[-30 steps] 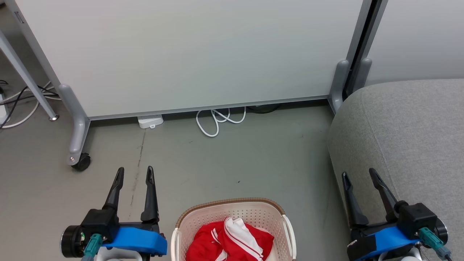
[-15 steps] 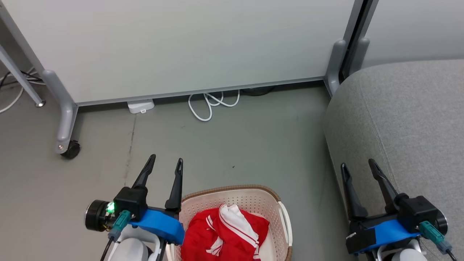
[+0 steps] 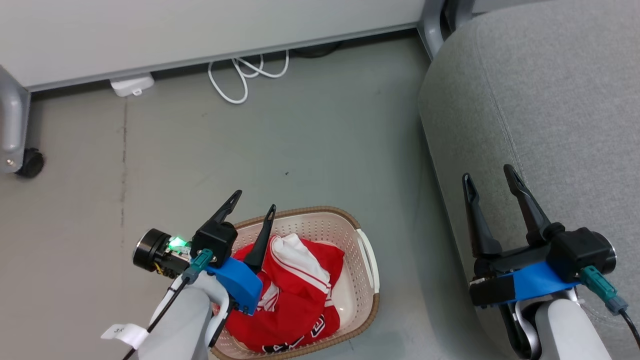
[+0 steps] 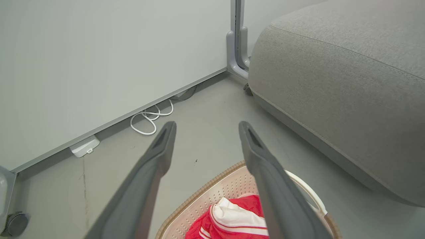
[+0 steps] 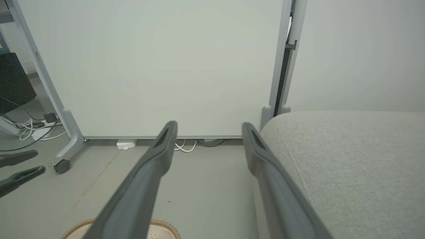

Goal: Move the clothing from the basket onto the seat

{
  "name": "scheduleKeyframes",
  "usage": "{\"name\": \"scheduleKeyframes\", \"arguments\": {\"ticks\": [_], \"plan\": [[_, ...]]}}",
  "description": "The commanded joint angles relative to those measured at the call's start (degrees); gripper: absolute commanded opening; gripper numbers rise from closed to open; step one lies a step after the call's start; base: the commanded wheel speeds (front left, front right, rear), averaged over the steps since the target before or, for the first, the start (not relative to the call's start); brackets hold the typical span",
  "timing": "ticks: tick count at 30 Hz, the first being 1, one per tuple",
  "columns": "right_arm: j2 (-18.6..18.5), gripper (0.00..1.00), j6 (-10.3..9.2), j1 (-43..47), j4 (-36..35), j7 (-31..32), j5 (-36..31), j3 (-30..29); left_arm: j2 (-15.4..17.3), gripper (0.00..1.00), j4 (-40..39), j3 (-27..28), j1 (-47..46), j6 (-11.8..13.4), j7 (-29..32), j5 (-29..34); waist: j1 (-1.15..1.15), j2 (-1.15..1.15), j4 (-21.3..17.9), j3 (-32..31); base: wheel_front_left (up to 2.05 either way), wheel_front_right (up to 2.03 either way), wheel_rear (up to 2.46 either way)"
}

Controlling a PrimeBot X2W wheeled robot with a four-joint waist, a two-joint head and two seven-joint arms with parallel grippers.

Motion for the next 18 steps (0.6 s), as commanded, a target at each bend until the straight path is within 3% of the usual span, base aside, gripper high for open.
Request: {"name": "scheduleKeyframes", "arguments": {"ticks": [1, 11, 18], "plan": [[-0.2, 1.00, 0.04, -1.2, -0.4, -0.2, -0.5, 0.0, 0.8, 1.00, 0.9, -1.2, -1.8, -0.1, -0.2, -0.6, -0.01, 0.00, -1.9, 2.8, 0.00, 0.00, 0.00], [-0.2, 1.00, 0.04, -5.0, -1.7, -0.2, 0.0, 1.0, 4.0, 1.00, 14.2, -20.1, -11.0, -0.1, -0.2, -7.3, -0.01, 0.00, -4.5, 9.9, 0.00, 0.00, 0.00], [-0.2, 1.00, 0.04, -7.9, -3.4, -0.2, 0.4, 1.6, 4.2, 1.00, 22.3, -31.7, -16.1, -0.1, 0.3, -13.5, -0.01, 0.00, -6.1, 15.2, 0.00, 0.00, 0.00]]}}
